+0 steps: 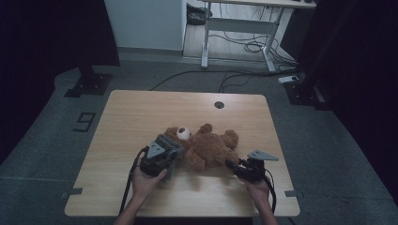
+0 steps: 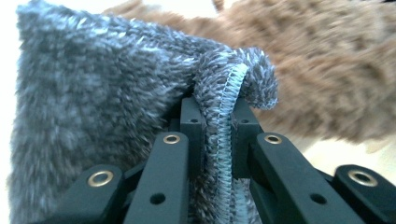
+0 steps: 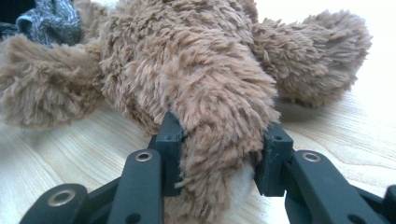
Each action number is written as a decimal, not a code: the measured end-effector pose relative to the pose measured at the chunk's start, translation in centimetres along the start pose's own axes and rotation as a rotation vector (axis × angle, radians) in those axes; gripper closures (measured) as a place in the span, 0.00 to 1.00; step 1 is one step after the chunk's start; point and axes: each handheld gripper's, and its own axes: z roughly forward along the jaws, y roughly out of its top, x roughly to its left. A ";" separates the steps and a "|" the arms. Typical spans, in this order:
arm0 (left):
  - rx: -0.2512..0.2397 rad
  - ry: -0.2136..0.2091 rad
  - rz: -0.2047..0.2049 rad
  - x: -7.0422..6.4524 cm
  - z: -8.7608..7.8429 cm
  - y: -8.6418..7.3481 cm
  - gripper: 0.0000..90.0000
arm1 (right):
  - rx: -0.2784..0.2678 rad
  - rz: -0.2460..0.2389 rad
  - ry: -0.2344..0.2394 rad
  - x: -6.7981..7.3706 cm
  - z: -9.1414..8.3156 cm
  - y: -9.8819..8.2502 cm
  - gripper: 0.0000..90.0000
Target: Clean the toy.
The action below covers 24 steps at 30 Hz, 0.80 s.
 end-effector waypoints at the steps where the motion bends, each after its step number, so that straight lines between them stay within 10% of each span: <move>1: 0.001 0.007 -0.004 0.3 -0.1 -0.2 0.88 | -0.002 -0.003 0.002 0.0 0.0 0.0 0.67; 9: 0.000 0.036 -0.040 2.2 -1.3 -1.0 0.88 | -0.007 -0.023 0.009 -0.2 0.0 0.0 0.68; 24: -0.041 -0.072 0.077 -3.1 0.1 3.6 0.87 | -0.007 -0.073 -0.006 -0.1 0.1 0.1 0.69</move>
